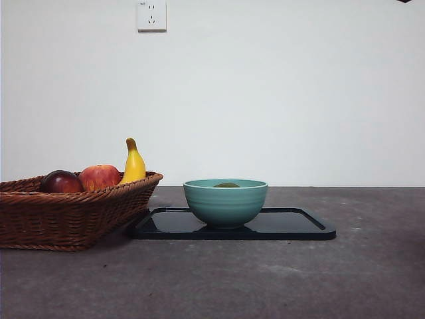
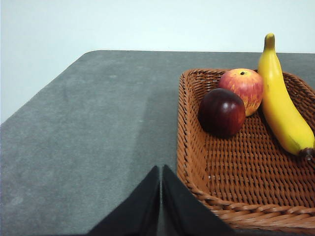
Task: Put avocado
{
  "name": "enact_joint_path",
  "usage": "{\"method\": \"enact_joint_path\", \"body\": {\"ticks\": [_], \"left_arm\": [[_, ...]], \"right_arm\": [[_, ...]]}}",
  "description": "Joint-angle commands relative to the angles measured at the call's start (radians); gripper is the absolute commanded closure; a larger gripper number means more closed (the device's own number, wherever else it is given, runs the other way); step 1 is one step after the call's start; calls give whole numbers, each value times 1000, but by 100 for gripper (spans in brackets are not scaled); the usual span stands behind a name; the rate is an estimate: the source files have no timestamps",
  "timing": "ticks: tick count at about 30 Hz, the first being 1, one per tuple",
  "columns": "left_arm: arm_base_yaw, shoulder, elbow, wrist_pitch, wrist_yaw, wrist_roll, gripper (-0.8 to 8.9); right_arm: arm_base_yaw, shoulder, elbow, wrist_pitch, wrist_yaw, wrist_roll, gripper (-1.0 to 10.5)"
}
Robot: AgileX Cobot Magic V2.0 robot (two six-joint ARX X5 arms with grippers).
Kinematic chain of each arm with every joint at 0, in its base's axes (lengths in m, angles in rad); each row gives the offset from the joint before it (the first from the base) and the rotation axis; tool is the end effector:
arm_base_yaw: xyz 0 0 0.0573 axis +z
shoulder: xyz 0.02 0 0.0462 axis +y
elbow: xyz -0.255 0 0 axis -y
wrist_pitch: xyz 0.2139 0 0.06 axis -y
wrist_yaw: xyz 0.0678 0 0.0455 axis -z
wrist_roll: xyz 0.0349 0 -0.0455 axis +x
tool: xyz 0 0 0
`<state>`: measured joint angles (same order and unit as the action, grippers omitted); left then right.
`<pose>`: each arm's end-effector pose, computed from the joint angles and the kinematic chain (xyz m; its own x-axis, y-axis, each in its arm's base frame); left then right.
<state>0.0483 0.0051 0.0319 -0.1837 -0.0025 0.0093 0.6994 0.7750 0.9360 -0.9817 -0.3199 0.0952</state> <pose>0.0786 0.0039 0.1545 0.9864 0.0502 -0.1563 -0.0493 0.9987 0.0096 0.0757 0.0780 0.3016 0.2928 0.6572 -0.6945 -0.7184 0.6305 0.2938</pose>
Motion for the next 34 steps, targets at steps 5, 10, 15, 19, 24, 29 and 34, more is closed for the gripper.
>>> {"method": "enact_joint_path", "body": {"ticks": [5,10,15,19,24,29,34], "left_arm": [[2,-2,-20,-5,-1,-2,807],[2,-2,-20,-5,-1,-2,807],[2,-2,-20,-5,-1,-2,807],[2,-2,-20,-5,-1,-2,807],[2,-2,-20,-5,-1,-2,807],[2,-2,-20,-5,-1,-2,807],[2,-2,-20,-5,-1,-2,807]], "right_arm": [[-65,-29,7,40,6,-80,940],[-269,-158,-77,326,6,-71,940],[-481,-317,-250,528,41,-79,940],[-612,-427,-415,676,77,-77,940],[-700,-539,-591,829,140,-76,940],[-732,-634,-727,934,214,-76,940],[-737,-703,-811,944,276,-76,940]]}}
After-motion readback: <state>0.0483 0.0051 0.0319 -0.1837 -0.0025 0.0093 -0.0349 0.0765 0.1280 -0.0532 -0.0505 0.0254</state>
